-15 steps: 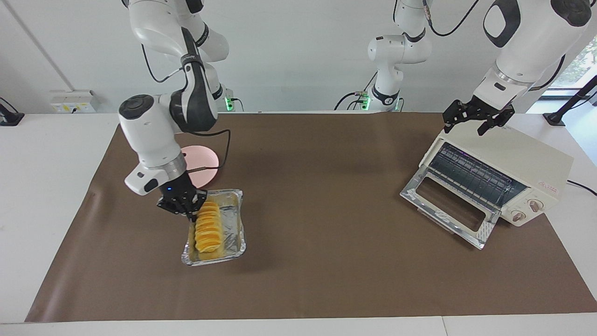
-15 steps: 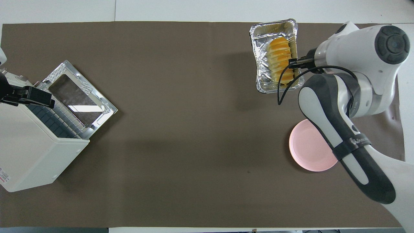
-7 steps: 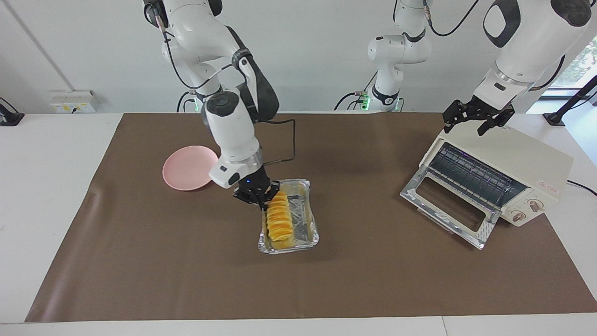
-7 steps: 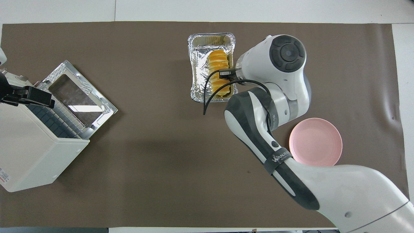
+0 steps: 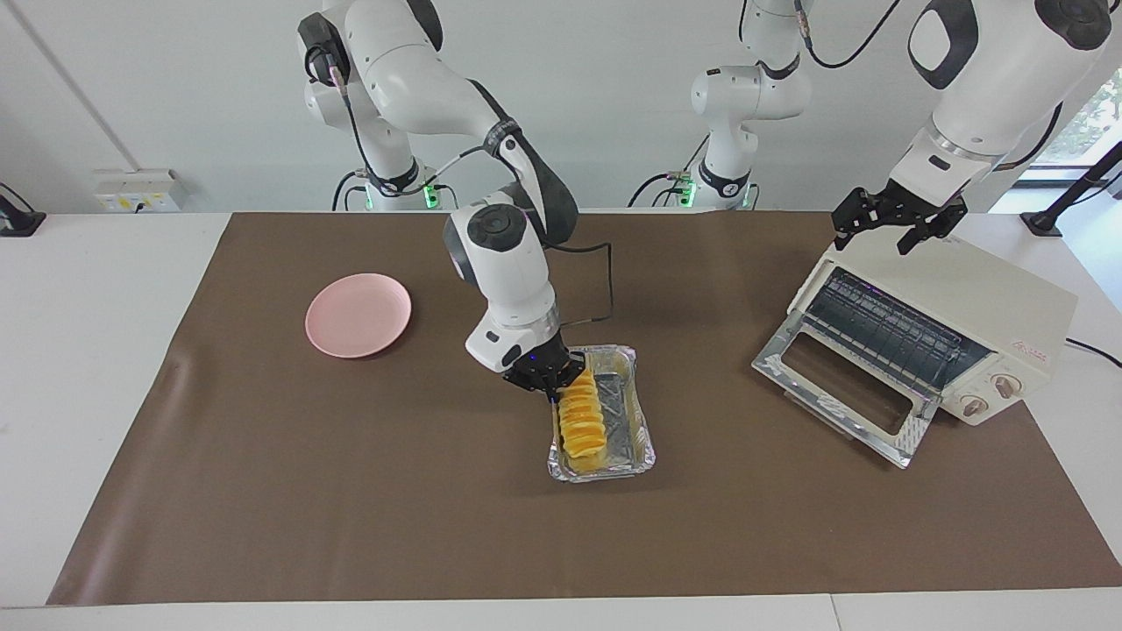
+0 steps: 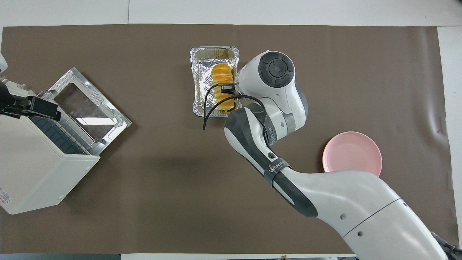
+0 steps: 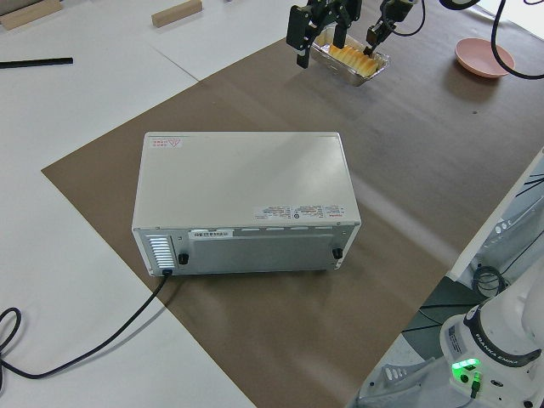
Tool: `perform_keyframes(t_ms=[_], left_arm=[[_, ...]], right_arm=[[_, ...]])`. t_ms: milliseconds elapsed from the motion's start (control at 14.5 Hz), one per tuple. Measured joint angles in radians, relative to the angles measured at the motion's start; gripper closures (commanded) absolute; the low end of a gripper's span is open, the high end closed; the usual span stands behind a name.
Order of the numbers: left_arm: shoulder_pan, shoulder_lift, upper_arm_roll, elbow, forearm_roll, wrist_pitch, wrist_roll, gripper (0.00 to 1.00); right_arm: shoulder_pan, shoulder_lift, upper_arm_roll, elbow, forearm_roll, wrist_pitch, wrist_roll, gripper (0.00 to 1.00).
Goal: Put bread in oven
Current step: 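Slide the foil tray with the right gripper toward the oven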
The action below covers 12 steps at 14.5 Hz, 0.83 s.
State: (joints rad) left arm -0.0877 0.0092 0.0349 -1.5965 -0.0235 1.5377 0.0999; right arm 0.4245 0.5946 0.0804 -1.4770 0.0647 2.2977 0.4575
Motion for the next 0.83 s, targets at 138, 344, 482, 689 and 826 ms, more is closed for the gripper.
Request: perform_keyframes(t_ms=[138,344,482,689,826], left_arm=[[0.000,0.000,0.000,0.000,0.000,0.000,0.000,0.00],[0.000,0.000,0.000,0.000,0.000,0.000,0.000,0.00],[0.000,0.000,0.000,0.000,0.000,0.000,0.000,0.00],[0.000,0.000,0.000,0.000,0.000,0.000,0.000,0.00],[0.000,0.000,0.000,0.000,0.000,-0.003,0.000,0.00]], right_arm=[[0.000,0.002,-0.001,-0.004,0.000,0.000,0.000,1.00],[0.001,0.003,-0.001,-0.039,0.000,0.003,0.000,1.00],[0.001,0.003,-0.001,-0.060,0.000,0.012,0.000,0.68],[0.001,0.002,-0.001,-0.065,0.000,0.019,0.000,0.04],[0.001,-0.001,-0.003,-0.065,0.000,0.017,0.000,0.01]])
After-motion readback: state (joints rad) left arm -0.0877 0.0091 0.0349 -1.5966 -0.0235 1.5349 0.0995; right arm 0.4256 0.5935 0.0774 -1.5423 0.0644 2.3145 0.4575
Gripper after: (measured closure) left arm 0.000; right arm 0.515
